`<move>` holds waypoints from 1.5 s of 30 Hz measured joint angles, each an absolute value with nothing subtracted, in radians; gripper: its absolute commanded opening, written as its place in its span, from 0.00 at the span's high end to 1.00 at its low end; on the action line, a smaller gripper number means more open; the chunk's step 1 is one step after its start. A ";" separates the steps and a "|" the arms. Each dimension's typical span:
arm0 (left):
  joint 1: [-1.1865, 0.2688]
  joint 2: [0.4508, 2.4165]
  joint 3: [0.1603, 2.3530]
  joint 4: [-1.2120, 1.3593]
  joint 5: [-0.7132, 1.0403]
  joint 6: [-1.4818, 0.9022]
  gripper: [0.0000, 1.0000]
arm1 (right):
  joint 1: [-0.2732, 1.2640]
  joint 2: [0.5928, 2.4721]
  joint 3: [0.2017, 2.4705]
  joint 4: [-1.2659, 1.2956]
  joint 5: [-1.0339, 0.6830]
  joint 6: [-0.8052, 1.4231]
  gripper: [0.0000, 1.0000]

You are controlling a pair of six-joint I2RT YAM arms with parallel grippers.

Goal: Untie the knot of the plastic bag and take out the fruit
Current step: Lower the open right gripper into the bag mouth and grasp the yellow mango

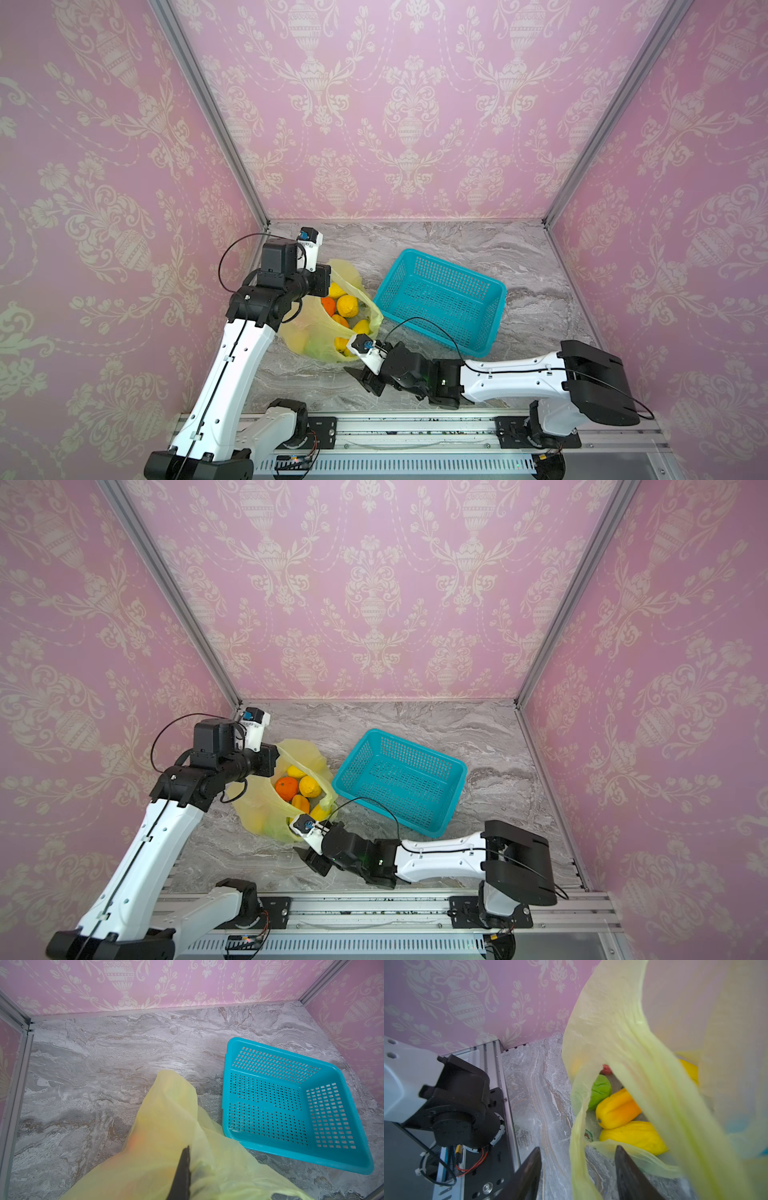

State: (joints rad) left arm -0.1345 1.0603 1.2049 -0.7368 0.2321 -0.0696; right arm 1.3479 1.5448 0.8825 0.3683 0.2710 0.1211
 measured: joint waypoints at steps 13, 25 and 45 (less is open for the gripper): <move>-0.132 1.060 1.205 -0.730 0.242 -0.070 1.00 | 1.337 1.221 0.649 0.377 0.404 0.049 1.00; -0.127 1.060 1.203 -0.725 0.258 -0.070 1.00 | 1.265 1.604 0.788 0.438 0.322 0.179 0.95; -0.126 1.060 1.192 -0.702 0.366 -0.088 1.00 | 1.203 1.973 1.151 0.412 0.396 0.430 0.38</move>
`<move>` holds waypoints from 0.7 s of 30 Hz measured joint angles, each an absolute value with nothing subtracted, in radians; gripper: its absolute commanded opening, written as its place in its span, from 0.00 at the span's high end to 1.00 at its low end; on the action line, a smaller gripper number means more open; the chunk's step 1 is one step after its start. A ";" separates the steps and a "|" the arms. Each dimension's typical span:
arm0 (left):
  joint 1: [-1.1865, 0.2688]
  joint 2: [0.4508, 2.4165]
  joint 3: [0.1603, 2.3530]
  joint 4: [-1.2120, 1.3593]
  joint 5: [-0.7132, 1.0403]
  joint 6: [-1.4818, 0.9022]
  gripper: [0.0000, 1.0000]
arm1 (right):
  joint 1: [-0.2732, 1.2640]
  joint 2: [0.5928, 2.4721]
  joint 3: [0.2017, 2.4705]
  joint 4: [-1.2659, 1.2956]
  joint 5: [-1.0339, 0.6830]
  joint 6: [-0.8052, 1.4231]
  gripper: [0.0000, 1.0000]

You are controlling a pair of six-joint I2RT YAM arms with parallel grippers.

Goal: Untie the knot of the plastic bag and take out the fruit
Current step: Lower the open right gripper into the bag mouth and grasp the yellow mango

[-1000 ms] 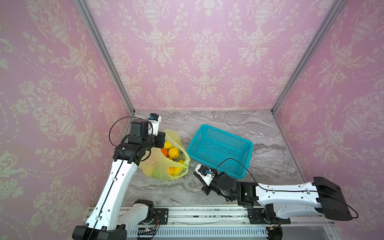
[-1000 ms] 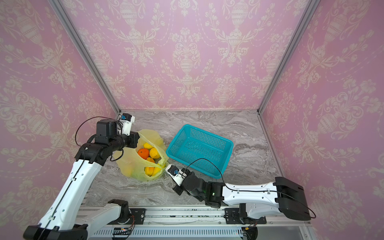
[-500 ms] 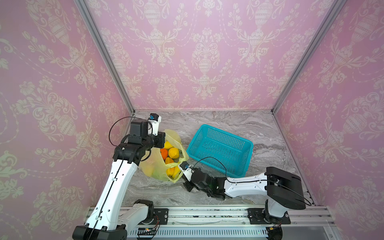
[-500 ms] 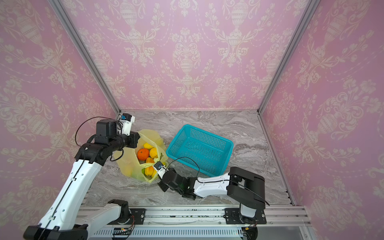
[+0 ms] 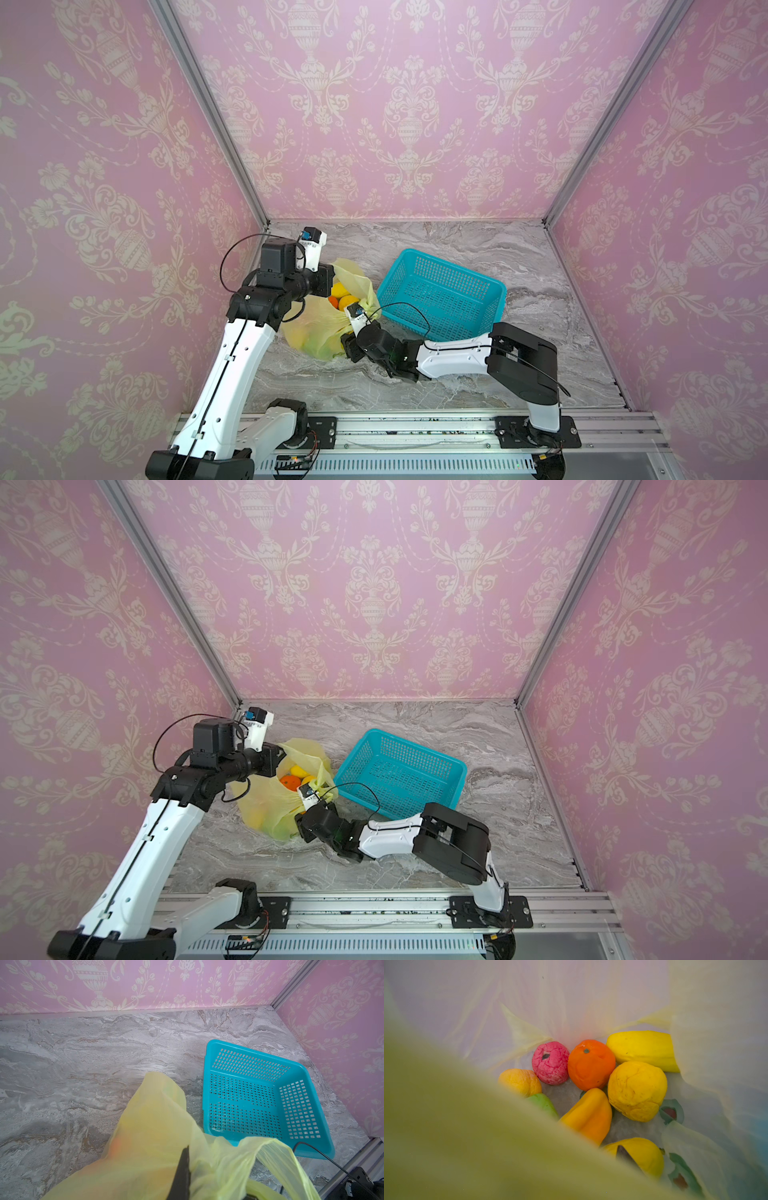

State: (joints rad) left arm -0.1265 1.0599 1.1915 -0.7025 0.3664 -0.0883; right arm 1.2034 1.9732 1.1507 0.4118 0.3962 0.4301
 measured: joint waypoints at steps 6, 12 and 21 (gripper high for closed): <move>-0.126 1.060 1.190 -0.699 0.384 -0.091 1.00 | 1.193 2.001 1.222 0.213 0.472 0.529 0.25; -0.126 1.059 1.189 -0.696 0.385 -0.092 1.00 | 1.186 2.049 1.308 0.090 0.467 0.614 0.19; -0.126 1.053 1.188 -0.696 0.388 -0.092 1.00 | 1.163 2.159 1.400 -0.009 0.414 0.683 0.24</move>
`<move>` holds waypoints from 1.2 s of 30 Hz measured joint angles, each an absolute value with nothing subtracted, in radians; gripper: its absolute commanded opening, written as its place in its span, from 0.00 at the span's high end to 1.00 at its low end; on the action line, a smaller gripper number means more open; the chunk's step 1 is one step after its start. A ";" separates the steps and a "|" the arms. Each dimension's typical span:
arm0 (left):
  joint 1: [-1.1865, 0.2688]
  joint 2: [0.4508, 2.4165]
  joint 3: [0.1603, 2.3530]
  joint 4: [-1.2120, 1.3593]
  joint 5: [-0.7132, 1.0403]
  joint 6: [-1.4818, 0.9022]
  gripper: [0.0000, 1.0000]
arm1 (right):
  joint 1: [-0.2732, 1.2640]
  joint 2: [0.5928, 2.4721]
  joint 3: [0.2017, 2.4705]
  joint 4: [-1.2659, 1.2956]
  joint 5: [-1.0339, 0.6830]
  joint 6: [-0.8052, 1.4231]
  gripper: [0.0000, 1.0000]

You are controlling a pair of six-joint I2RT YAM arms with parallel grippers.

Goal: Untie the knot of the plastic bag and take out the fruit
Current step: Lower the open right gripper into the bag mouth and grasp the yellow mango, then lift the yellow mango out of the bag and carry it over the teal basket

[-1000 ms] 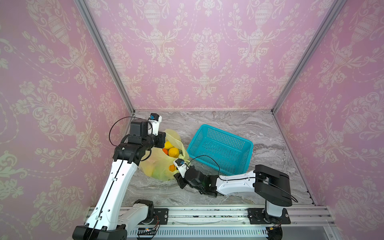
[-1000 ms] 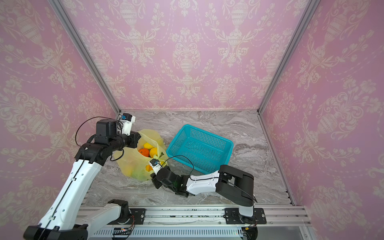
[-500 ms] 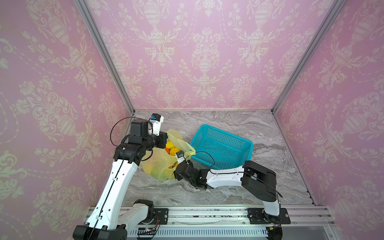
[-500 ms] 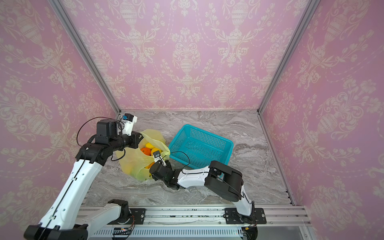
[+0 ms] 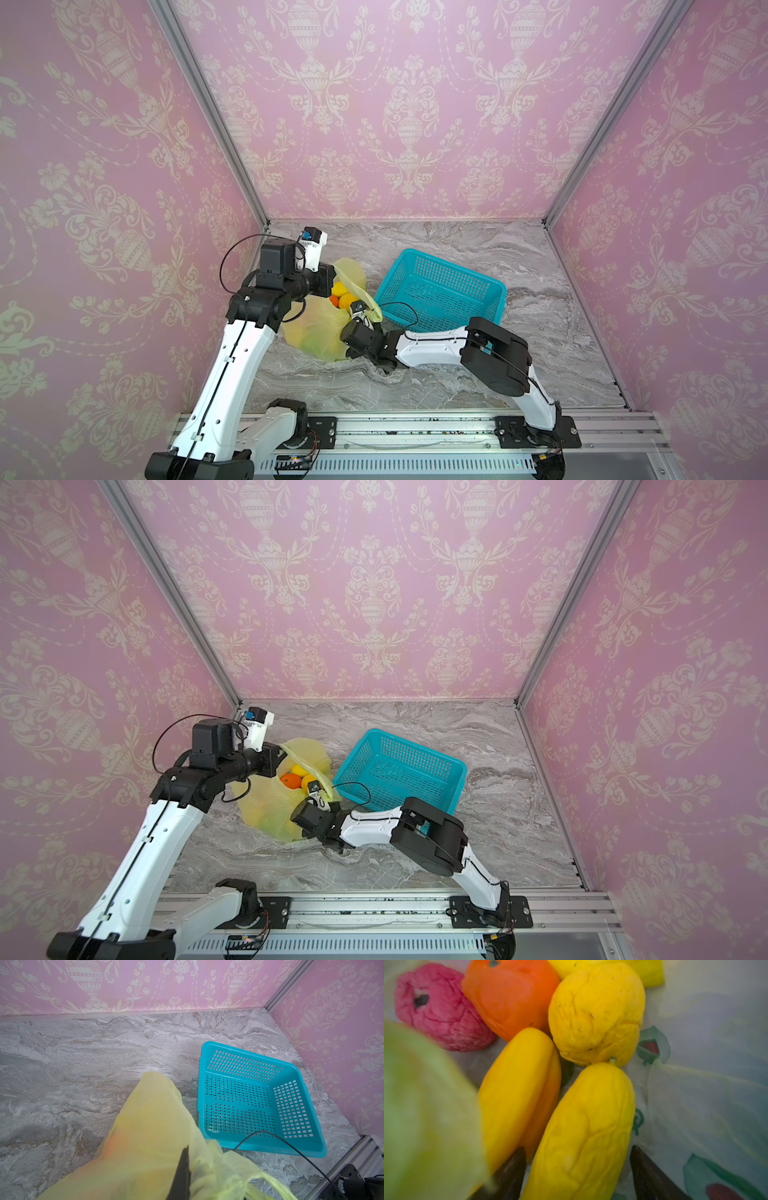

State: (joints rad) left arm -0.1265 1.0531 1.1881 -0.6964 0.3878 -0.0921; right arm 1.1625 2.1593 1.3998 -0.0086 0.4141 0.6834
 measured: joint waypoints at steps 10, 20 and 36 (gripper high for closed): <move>-0.126 1.053 1.188 -0.696 0.388 -0.093 1.00 | 1.150 2.158 1.405 -0.018 0.397 0.671 0.57; -0.125 1.053 1.188 -0.696 0.379 -0.093 1.00 | 1.150 1.871 1.259 0.083 0.336 0.514 0.66; -0.125 1.053 1.188 -0.696 0.378 -0.093 1.00 | 1.150 1.490 0.928 0.365 0.199 0.330 0.73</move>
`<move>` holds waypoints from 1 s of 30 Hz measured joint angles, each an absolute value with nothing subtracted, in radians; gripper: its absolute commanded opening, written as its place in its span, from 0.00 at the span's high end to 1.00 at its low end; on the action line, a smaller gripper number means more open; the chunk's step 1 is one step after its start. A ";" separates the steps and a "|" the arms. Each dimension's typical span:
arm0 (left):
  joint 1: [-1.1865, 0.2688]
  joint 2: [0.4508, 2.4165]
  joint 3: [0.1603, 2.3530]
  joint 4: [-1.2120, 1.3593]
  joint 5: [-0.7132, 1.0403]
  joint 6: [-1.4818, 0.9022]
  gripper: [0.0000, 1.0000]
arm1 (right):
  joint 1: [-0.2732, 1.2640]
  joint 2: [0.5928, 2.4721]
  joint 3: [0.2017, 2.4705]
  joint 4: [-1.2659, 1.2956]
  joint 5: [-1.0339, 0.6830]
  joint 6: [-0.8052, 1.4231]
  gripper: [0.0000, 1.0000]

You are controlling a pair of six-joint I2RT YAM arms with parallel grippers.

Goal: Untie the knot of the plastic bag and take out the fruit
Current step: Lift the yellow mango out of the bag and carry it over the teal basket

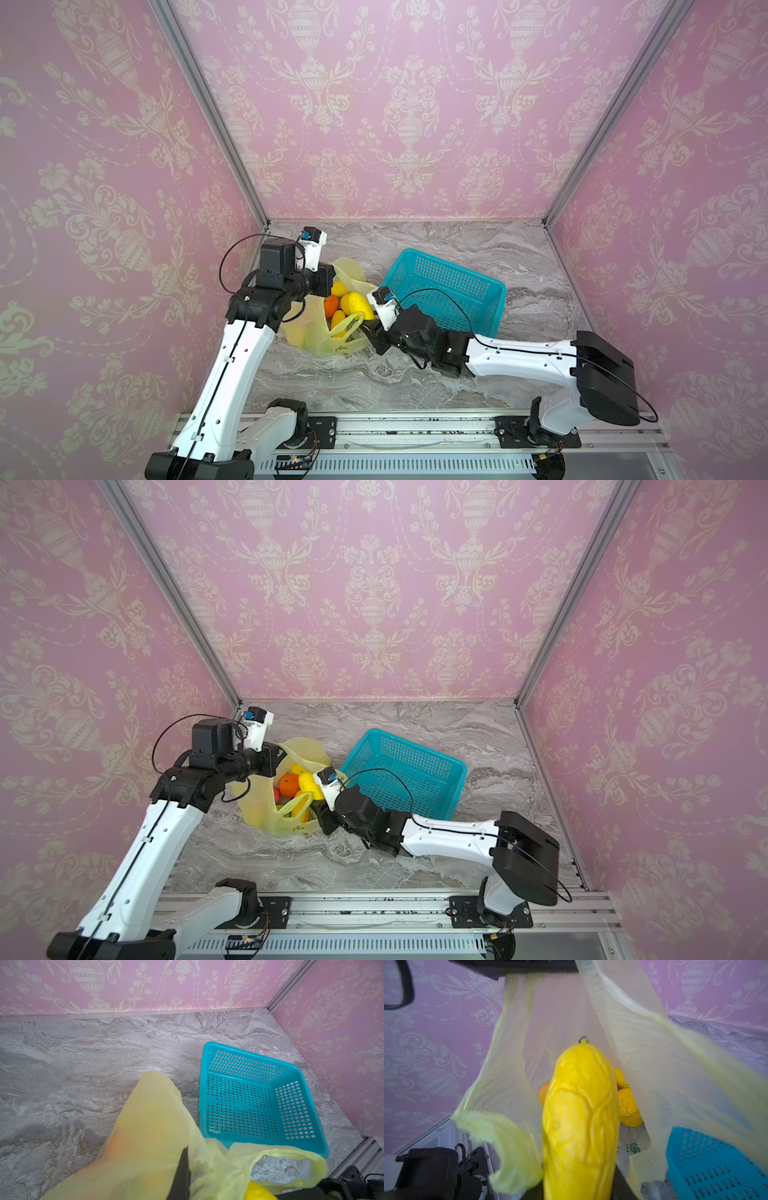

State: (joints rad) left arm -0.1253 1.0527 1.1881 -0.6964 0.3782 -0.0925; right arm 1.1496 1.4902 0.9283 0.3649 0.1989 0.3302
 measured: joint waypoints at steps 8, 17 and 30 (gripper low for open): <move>-0.125 1.053 1.188 -0.696 0.369 -0.092 1.00 | 1.139 1.113 0.714 0.364 0.347 0.264 0.80; -0.125 1.053 1.188 -0.696 0.369 -0.092 1.00 | 0.791 0.883 0.609 0.163 0.482 0.326 0.80; -0.103 1.038 1.187 -0.695 0.345 -0.093 1.00 | 0.576 1.465 0.861 -0.104 0.257 0.369 0.87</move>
State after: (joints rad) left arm -0.1032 1.0378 1.1866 -0.6952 0.3447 -0.0925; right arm 0.5762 1.4654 0.8612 -0.1036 0.2565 0.3695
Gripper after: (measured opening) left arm 0.047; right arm 0.303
